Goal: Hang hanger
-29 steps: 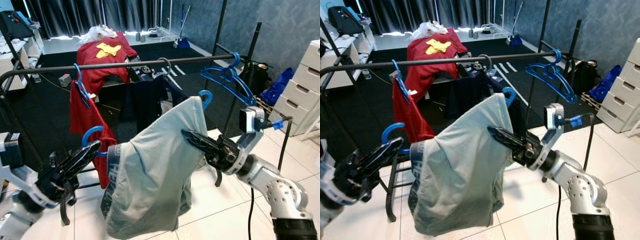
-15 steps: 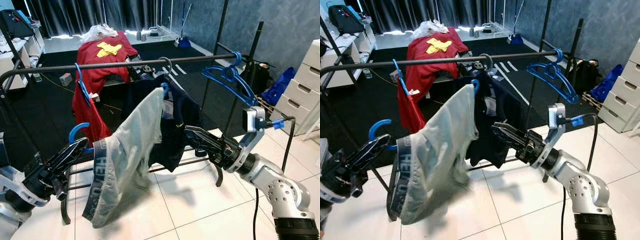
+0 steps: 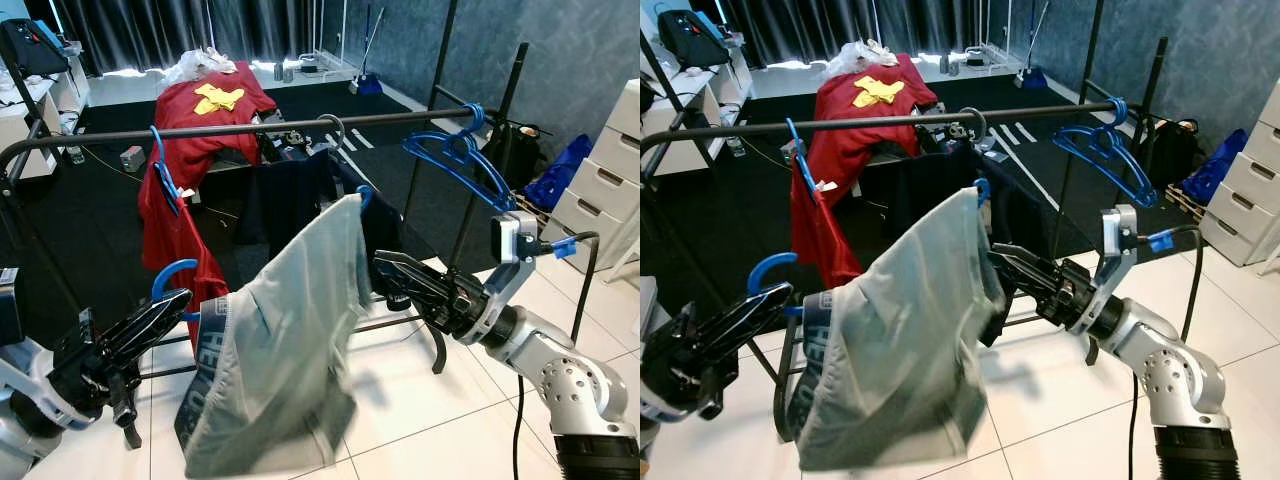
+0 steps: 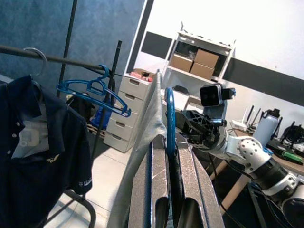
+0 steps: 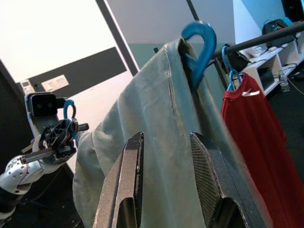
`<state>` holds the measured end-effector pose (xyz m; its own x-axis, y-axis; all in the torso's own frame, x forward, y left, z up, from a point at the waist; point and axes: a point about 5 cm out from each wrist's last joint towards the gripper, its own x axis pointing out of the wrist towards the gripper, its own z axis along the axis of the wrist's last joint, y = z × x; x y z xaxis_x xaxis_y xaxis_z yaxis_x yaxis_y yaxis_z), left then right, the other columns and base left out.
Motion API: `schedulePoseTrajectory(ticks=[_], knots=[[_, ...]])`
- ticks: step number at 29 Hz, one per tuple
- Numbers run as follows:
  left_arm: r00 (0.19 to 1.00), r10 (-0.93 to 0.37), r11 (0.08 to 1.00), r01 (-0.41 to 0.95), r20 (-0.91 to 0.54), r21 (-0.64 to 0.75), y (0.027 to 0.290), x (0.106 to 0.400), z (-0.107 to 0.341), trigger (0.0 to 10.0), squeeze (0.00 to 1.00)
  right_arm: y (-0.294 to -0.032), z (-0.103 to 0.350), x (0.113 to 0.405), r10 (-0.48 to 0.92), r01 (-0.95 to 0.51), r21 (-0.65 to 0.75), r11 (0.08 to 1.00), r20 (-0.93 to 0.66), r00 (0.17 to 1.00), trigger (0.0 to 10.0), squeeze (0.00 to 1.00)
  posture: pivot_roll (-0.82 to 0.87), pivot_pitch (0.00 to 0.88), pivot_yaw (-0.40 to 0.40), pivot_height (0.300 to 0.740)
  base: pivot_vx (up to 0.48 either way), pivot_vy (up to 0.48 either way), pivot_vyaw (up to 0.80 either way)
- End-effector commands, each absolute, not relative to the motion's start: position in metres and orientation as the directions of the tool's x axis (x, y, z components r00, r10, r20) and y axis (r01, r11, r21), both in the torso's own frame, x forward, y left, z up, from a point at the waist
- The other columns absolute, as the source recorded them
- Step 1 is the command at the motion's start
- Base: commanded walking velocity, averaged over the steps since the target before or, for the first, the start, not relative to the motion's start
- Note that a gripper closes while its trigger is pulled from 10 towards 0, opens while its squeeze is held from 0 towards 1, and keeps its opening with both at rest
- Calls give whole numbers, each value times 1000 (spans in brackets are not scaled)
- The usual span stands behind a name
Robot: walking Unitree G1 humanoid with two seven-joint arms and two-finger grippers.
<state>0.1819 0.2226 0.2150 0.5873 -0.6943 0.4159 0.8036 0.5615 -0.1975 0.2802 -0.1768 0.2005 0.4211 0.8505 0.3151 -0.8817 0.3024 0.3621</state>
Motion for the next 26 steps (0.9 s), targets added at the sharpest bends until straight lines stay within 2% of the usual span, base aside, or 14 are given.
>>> schedulePoseTrajectory(ticks=[1,12,13,15,16,17,18,19,20,21,22,26], knots=[[556,-724,537,826,409,-172,221,180,220,0,0,-178,204,278,857,-891,351,288,321,403,10000,0,-75,0,8,740,0,0,0],[481,-775,470,872,410,-137,209,174,228,0,0,-180,203,275,865,-894,351,280,312,393,10000,0,-77,0,10,740,0,0,0],[465,-783,454,881,412,-131,206,173,229,392,0,-179,202,274,868,-894,352,276,309,389,10000,0,-76,0,8,740,0,0,0],[455,-788,445,886,414,-127,204,173,230,392,0,-179,202,274,869,-895,353,274,307,388,10000,0,-76,0,8,740,0,0,0],[445,-793,436,892,416,-123,202,172,231,3059,0,-178,201,274,871,-895,354,271,305,384,10000,0,-76,0,8,740,0,0,0],[445,-793,436,892,416,-123,202,172,231,3059,0,-178,201,274,871,-895,354,271,305,384,10000,0,-76,0,8,740,0,0,0],[437,-797,429,895,417,-118,200,172,232,3843,0,-177,201,274,873,-896,355,268,303,382,10000,0,-77,0,8,740,0,0,0],[437,-797,429,895,417,-118,200,172,232,3843,0,-177,201,274,873,-896,355,268,303,382,10000,0,-77,0,8,740,0,0,0],[431,-800,424,898,418,-115,199,172,233,7137,0,-177,201,274,875,-896,355,265,302,379,10000,0,-76,0,6,740,0,0,0],[425,-803,419,901,418,-112,197,172,233,7137,0,-177,201,274,876,-896,356,264,300,377,10000,0,-76,0,6,740,0,0,0],[421,-805,415,903,418,-110,196,172,234,8588,0,-177,200,274,877,-896,357,263,298,376,10000,0,-77,0,7,740,0,0,0],[413,-808,408,907,420,-107,195,172,234,9020,0,-176,200,273,880,-896,359,259,295,373,10000,0,-79,0,5,740,0,0,0]])
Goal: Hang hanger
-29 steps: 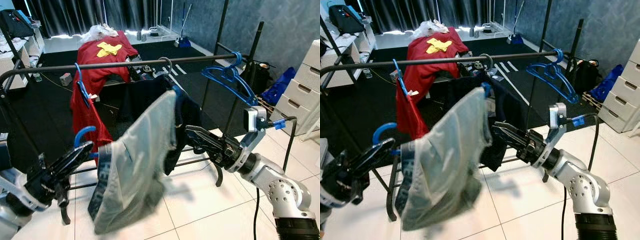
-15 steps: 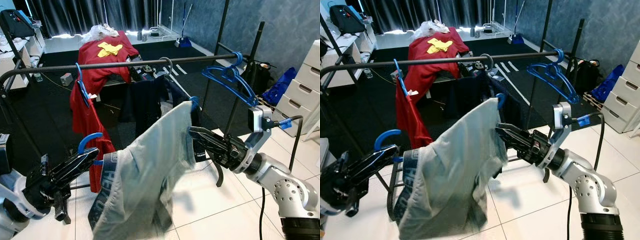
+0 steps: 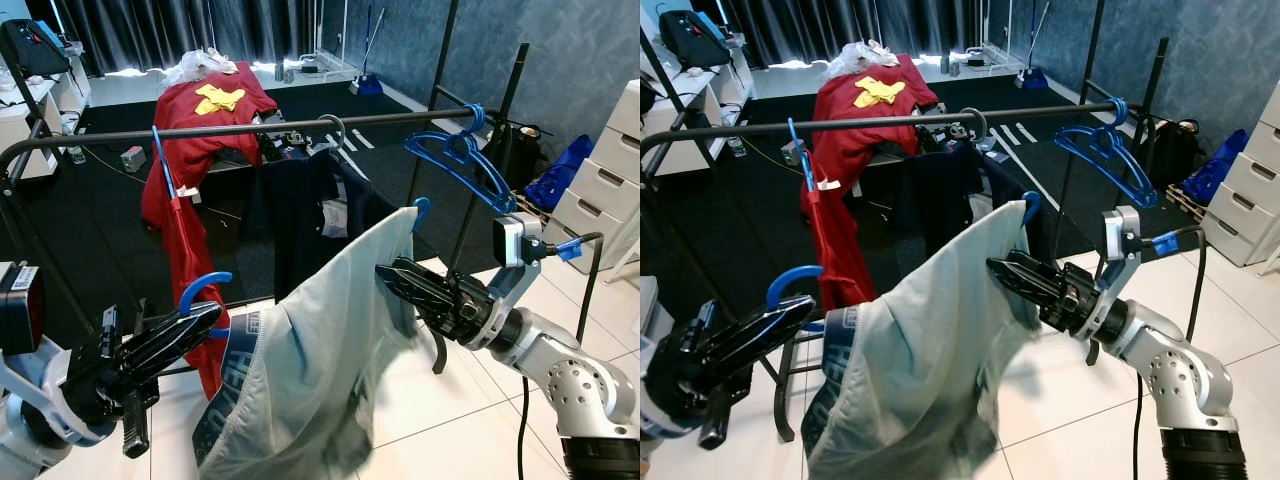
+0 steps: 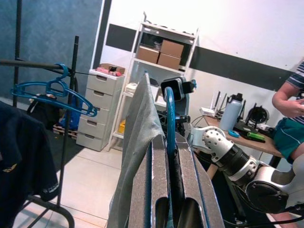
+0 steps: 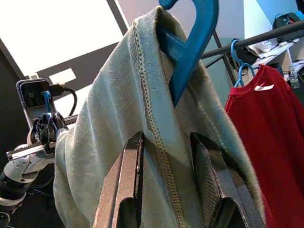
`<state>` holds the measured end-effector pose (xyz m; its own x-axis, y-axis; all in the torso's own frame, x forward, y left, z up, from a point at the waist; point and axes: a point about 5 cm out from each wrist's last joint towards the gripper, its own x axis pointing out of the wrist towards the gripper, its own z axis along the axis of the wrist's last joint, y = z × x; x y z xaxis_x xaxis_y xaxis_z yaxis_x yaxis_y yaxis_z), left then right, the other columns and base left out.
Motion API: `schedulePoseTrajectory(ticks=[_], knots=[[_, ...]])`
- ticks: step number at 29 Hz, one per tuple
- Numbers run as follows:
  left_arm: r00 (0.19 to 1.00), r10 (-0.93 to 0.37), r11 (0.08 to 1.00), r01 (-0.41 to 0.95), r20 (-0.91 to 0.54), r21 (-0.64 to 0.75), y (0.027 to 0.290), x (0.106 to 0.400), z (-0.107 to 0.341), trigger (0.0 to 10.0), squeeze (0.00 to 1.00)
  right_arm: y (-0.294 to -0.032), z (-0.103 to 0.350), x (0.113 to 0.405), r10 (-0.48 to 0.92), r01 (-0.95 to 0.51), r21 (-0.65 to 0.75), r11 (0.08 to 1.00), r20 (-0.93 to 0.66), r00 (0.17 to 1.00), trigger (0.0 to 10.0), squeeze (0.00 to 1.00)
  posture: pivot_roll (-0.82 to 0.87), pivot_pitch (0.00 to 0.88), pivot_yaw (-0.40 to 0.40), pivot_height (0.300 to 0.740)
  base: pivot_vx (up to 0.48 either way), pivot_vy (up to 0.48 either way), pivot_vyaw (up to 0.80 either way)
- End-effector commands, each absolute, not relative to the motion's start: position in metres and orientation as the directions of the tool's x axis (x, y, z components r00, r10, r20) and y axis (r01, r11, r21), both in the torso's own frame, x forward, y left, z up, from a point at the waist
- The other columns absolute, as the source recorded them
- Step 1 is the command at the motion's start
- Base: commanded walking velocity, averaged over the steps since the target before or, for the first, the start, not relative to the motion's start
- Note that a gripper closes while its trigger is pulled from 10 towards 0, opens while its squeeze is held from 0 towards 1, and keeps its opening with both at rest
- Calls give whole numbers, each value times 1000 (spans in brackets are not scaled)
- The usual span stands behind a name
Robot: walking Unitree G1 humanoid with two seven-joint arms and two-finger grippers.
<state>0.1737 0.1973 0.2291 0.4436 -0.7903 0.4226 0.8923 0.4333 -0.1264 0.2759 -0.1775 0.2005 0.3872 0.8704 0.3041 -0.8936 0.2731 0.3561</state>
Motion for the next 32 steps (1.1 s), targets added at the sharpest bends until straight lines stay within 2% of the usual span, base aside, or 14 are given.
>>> schedulePoseTrajectory(ticks=[1,3,4,14,22,25,27,30,32], knots=[[413,-808,408,907,420,-108,195,172,234,9059,0,-176,200,273,881,-897,361,255,295,369,10000,0,-79,0,5,740,0,0,0],[415,-808,409,906,419,-107,194,171,234,9059,0,-175,200,272,886,-901,366,235,300,353,10000,0,-79,0,5,740,0,0,0],[421,-805,417,903,418,-106,195,172,234,9137,0,-176,200,271,886,-901,367,231,303,351,0,0,-79,0,5,740,0,0,0],[474,-781,480,872,405,-96,208,174,235,9098,0,-178,200,271,884,-901,365,235,305,354,0,0,-81,0,8,740,0,0,0],[487,-778,493,865,397,-94,211,174,235,9137,0,-179,201,272,877,-898,363,250,307,369,0,0,-78,0,5,740,0,0,0],[512,-793,510,854,330,-98,212,175,227,9176,0,-182,205,278,854,-891,355,282,329,402,0,0,-77,0,4,740,0,0,0],[562,-801,555,826,204,-97,215,178,213,9647,0,-188,213,283,822,-885,350,308,371,433,0,0,-76,0,6,740,0,0,0],[585,-798,577,811,146,-93,218,179,207,9647,0,-190,217,285,807,-882,349,315,391,443,0,0,-76,0,6,740,0,0,0],[636,-769,633,771,58,-67,228,182,198,10000,0,-197,223,288,785,-877,346,334,413,462,0,0,-80,0,6,740,0,0,0]])
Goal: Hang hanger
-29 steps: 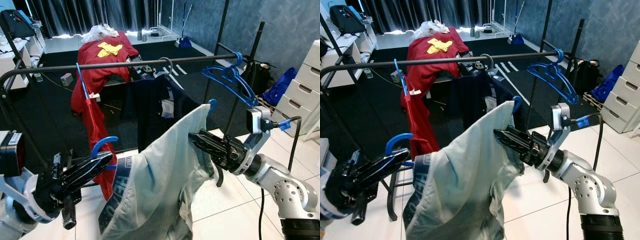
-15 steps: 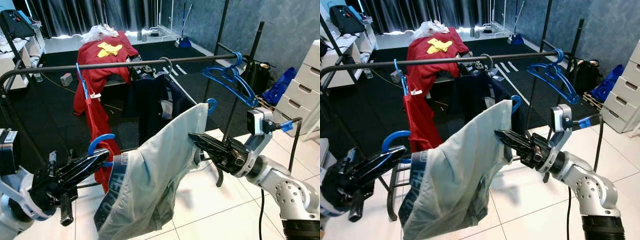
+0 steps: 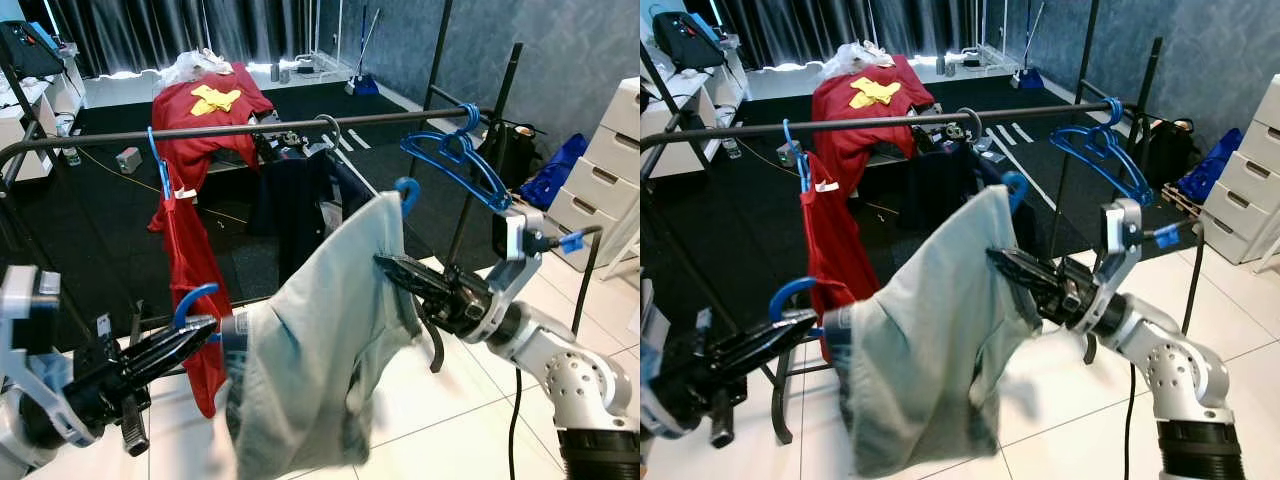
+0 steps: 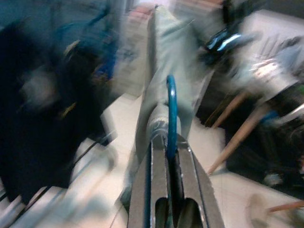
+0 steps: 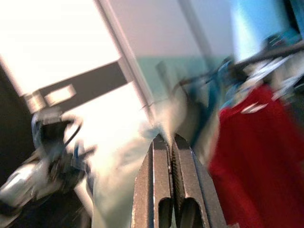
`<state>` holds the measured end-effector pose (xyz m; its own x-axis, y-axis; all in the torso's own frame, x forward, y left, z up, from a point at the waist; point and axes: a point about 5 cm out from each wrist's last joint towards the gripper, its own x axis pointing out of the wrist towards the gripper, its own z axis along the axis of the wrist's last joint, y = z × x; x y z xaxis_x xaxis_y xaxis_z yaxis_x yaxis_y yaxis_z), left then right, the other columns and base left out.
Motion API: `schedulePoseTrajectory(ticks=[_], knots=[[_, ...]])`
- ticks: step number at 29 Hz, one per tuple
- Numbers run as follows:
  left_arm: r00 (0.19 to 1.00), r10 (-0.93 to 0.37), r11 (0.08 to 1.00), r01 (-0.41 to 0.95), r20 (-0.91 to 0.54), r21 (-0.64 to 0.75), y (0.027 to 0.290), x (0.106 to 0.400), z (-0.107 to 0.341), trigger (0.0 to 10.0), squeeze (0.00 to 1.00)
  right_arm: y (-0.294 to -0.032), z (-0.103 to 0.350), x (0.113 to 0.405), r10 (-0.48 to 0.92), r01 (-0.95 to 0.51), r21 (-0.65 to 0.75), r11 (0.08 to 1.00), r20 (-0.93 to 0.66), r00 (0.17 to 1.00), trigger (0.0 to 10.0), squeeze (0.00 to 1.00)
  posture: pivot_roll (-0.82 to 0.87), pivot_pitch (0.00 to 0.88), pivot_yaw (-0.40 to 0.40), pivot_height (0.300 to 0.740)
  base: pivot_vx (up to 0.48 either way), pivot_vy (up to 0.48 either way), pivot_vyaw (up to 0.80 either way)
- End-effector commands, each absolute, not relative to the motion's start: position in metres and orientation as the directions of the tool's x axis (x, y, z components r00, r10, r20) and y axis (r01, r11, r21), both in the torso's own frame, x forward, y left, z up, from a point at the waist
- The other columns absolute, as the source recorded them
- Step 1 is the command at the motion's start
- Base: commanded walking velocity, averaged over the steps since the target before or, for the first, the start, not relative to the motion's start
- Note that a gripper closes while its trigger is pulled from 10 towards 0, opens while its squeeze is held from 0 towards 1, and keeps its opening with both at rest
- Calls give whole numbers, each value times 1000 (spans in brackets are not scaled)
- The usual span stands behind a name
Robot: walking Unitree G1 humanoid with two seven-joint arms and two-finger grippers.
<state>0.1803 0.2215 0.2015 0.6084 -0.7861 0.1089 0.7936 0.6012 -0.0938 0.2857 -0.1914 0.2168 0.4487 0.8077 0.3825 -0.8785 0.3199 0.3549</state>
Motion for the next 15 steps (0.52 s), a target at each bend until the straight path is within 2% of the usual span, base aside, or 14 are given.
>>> schedulePoseTrajectory(ticks=[1,5,11,14,15], knots=[[636,-769,633,771,58,-67,228,182,198,10000,0,-197,223,288,785,-877,346,334,413,462,0,0,-80,0,6,740,0,0,0],[673,-738,672,739,34,-49,237,184,197,10000,0,-200,223,289,780,-871,343,351,408,475,0,0,-81,0,6,740,0,0,0],[688,-725,687,725,20,-39,241,185,196,10000,0,-197,218,288,787,-868,348,355,390,478,0,0,-78,0,6,740,0,0,0],[688,-725,688,725,17,-36,241,184,196,10000,0,-199,218,291,775,-857,346,381,386,500,0,0,-77,0,6,740,0,0,0],[689,-725,688,725,15,-34,242,182,196,10000,0,-204,219,296,749,-834,347,428,381,543,0,0,-78,0,5,740,0,0,0]])
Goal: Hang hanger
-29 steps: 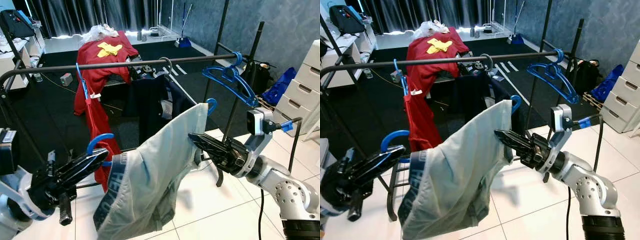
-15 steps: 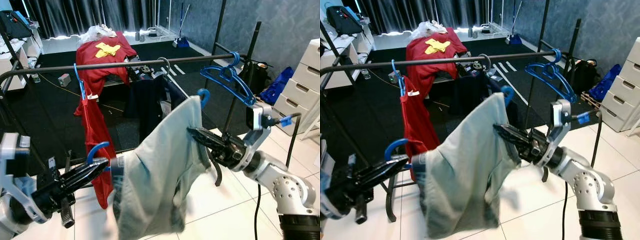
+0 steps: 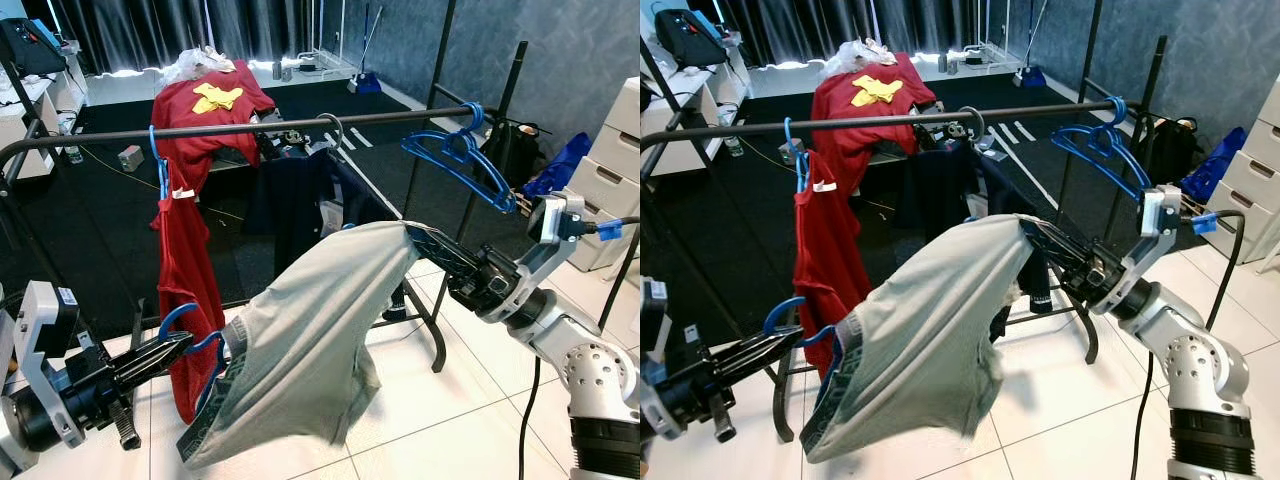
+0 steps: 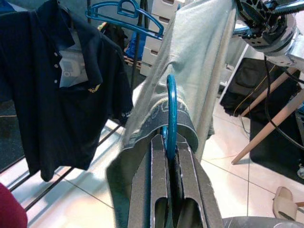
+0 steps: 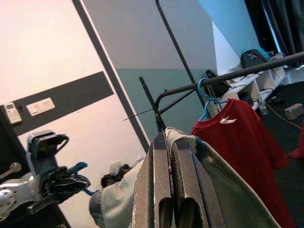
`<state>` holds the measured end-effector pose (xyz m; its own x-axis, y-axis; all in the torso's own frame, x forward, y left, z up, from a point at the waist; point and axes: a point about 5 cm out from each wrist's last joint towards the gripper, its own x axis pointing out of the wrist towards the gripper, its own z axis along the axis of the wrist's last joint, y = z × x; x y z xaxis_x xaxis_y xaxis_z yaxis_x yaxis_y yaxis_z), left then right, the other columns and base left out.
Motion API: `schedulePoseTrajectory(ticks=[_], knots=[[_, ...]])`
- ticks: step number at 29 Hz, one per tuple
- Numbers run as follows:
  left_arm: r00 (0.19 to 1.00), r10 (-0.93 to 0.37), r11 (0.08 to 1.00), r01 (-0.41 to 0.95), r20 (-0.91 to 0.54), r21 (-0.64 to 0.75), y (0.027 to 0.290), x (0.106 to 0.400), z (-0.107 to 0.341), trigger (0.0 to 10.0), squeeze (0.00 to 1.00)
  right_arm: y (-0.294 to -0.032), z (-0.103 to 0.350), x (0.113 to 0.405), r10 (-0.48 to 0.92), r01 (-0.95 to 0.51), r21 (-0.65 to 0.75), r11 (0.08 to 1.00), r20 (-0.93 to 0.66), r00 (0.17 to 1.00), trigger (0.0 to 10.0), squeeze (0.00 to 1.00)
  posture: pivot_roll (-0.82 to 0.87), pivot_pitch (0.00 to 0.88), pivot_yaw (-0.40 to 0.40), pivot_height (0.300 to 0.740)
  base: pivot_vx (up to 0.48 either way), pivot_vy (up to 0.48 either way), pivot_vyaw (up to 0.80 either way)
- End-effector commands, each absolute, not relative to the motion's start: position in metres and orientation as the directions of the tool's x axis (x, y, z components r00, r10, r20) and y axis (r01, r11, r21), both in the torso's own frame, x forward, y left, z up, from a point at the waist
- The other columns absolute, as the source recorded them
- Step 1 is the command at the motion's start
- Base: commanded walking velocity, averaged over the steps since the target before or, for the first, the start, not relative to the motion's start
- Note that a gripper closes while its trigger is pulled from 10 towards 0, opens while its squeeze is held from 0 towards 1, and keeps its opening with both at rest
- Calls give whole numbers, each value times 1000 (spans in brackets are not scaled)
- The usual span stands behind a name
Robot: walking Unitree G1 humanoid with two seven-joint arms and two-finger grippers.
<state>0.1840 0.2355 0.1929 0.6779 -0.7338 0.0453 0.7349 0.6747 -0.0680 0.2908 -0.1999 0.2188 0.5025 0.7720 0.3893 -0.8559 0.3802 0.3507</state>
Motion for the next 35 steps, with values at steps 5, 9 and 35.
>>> schedulePoseTrajectory(ticks=[5,9,35], knots=[[678,-735,678,735,5,-10,248,176,200,10000,0,-232,219,320,557,-663,394,636,360,748,0,0,-79,0,5,740,0,0,0],[625,-781,624,781,-7,12,250,166,208,10000,0,-263,229,330,336,-510,458,729,409,848,0,0,-76,0,5,740,0,0,0],[551,-834,551,826,40,116,232,169,230,10000,0,-212,186,315,682,-696,339,633,182,708,10000,475,-74,0,10,740,0,0,0]])
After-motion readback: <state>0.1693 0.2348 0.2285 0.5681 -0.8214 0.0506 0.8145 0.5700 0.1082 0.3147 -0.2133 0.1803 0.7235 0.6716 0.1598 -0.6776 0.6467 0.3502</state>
